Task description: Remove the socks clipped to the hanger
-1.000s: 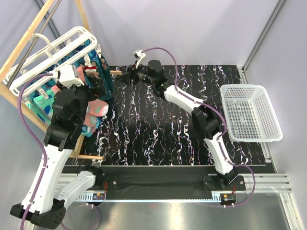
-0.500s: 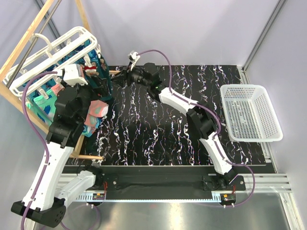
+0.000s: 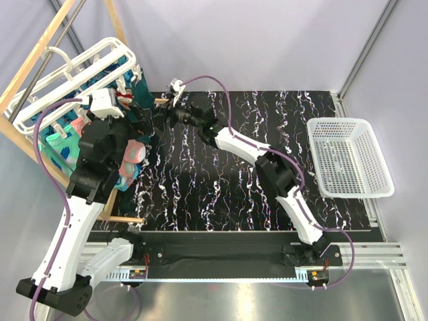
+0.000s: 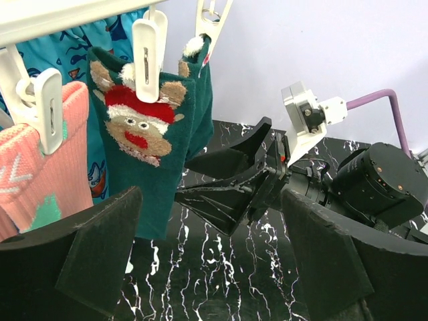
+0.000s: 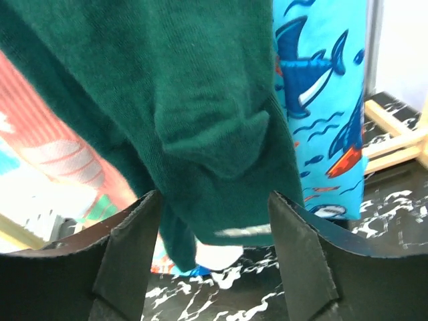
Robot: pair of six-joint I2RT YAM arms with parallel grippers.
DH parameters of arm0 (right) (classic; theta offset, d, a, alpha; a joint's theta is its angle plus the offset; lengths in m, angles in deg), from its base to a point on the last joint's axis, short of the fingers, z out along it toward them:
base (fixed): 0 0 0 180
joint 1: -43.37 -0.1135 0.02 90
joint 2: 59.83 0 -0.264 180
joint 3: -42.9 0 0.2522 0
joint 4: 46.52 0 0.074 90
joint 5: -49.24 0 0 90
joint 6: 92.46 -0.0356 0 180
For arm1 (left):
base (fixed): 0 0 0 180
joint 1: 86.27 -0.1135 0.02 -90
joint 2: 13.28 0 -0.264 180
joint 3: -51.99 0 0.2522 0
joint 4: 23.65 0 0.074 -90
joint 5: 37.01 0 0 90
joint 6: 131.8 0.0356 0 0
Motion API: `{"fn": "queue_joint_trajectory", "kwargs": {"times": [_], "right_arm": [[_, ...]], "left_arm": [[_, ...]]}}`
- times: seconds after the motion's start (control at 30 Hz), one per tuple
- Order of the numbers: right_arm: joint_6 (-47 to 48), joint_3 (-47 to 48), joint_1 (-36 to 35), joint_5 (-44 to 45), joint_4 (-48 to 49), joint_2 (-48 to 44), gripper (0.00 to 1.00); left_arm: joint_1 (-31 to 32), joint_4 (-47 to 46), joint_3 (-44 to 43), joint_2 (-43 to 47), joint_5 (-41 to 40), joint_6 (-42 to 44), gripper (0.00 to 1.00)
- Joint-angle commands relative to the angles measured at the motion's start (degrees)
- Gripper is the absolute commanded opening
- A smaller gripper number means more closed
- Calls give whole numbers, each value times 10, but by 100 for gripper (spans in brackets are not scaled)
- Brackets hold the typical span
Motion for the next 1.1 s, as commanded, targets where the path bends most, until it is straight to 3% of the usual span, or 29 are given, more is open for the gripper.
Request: {"fn": "queue_joint_trajectory", "kwargs": {"times": [0.0,0.1,0.13,0.23,0.27,0.47,0.57,0.63,0.7,0.97,1.07], "right_arm": [[33,61,-8,34,9,25,71],[42,96,-9,43,-20,42,49],[43,91,-8,48,-19,37,34],[45,17,-8,68,22,-11,0],[46,-8,-8,74,36,-28,0],[87,-182,-8,99,102,-169,0],[106,-193,-8,103,96,-179,2],[116,-181,-8,88,83,-170,35],[122,-167,-8,71,69,-159,53],[116,-69,-8,77,65,-89,59],[122,-15,-10,89,32,-52,68]], "left_arm": [[-4,-31,1,1,12,0,91],[-6,-30,-2,3,27,-1,90],[-6,-30,-4,6,31,2,90],[-6,-6,-22,0,46,12,90],[-6,6,-32,-4,49,11,89],[-6,118,-181,-66,2,-3,84],[-6,131,-199,-79,-2,8,84],[-6,121,-189,-73,-5,14,86],[-6,117,-180,-69,-14,13,86],[-6,76,-137,-50,-2,15,89],[-6,52,-111,-30,13,12,90]]}}
